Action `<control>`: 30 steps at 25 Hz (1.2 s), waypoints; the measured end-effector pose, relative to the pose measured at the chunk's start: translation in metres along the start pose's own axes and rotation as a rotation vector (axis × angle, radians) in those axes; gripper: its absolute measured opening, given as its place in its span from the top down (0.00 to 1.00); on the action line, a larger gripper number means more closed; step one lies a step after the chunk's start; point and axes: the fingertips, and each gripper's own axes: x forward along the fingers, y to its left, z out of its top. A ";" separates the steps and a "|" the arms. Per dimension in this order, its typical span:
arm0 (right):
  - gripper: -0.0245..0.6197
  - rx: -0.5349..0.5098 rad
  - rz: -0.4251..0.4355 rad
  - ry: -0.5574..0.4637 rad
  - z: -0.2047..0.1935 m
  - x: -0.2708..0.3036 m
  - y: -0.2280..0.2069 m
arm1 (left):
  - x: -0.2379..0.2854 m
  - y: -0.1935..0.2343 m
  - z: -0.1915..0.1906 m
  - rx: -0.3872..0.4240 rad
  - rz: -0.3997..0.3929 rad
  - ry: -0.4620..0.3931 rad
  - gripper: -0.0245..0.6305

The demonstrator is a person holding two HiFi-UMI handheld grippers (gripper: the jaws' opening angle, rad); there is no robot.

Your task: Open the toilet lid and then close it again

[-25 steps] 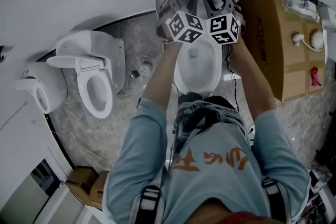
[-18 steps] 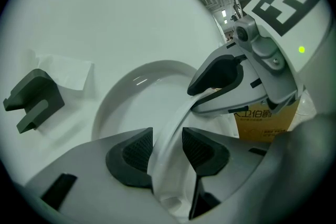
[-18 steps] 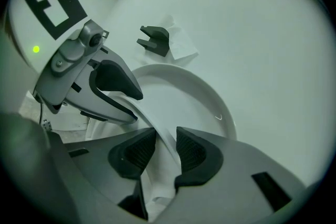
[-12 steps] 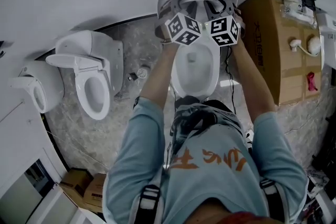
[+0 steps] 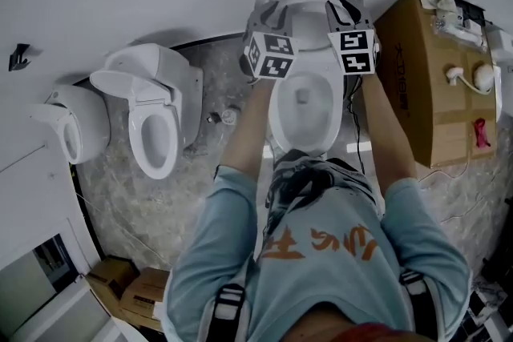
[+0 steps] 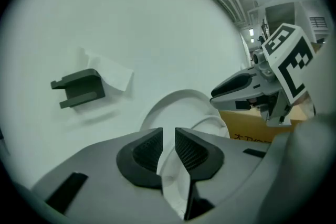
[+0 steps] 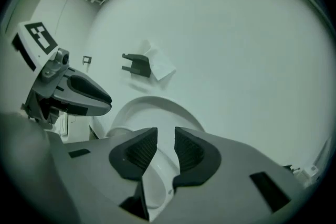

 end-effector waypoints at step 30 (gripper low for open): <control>0.74 -0.452 0.237 0.223 -0.052 0.052 0.013 | 0.079 -0.027 -0.043 0.432 -0.216 0.264 0.70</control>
